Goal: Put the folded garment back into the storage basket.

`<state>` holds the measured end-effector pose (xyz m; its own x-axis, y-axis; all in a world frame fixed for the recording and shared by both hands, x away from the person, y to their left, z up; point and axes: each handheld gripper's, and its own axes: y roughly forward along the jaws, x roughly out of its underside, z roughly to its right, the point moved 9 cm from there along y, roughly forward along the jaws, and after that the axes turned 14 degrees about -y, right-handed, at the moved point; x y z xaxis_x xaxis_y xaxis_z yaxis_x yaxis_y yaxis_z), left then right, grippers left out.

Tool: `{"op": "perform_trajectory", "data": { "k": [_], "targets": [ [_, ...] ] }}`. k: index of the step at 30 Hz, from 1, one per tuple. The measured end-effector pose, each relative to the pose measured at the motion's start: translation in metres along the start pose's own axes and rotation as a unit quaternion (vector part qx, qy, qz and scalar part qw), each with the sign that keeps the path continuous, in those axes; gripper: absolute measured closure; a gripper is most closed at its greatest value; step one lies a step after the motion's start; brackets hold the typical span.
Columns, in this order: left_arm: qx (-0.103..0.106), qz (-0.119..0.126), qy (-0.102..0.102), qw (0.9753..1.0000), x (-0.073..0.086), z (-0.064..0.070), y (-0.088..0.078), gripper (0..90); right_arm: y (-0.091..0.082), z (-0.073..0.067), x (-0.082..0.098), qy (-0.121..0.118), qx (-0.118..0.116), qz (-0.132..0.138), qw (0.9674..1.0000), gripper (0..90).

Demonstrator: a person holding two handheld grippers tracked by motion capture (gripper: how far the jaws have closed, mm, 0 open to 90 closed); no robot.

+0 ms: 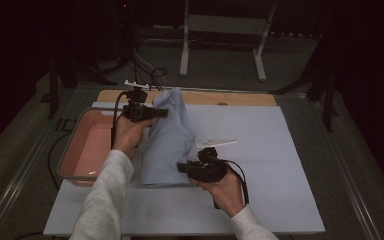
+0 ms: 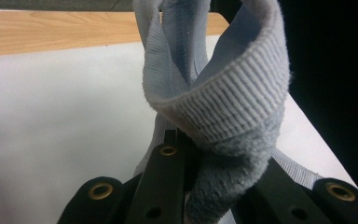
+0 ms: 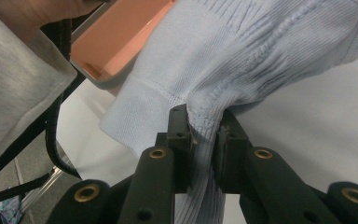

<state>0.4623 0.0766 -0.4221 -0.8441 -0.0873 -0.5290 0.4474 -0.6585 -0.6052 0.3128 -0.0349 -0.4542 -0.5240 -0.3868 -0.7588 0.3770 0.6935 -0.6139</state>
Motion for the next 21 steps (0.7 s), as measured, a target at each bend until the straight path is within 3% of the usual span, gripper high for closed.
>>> {"op": "perform_trajectory", "data": {
  "k": [21],
  "targets": [
    [-0.010, 0.012, 0.007, 0.9999, -0.013, -0.004, -0.022, 87.0, 0.011, -0.012, -0.027, 0.004, -0.014, 0.014, 0.9998, 79.4]
  ]
}}
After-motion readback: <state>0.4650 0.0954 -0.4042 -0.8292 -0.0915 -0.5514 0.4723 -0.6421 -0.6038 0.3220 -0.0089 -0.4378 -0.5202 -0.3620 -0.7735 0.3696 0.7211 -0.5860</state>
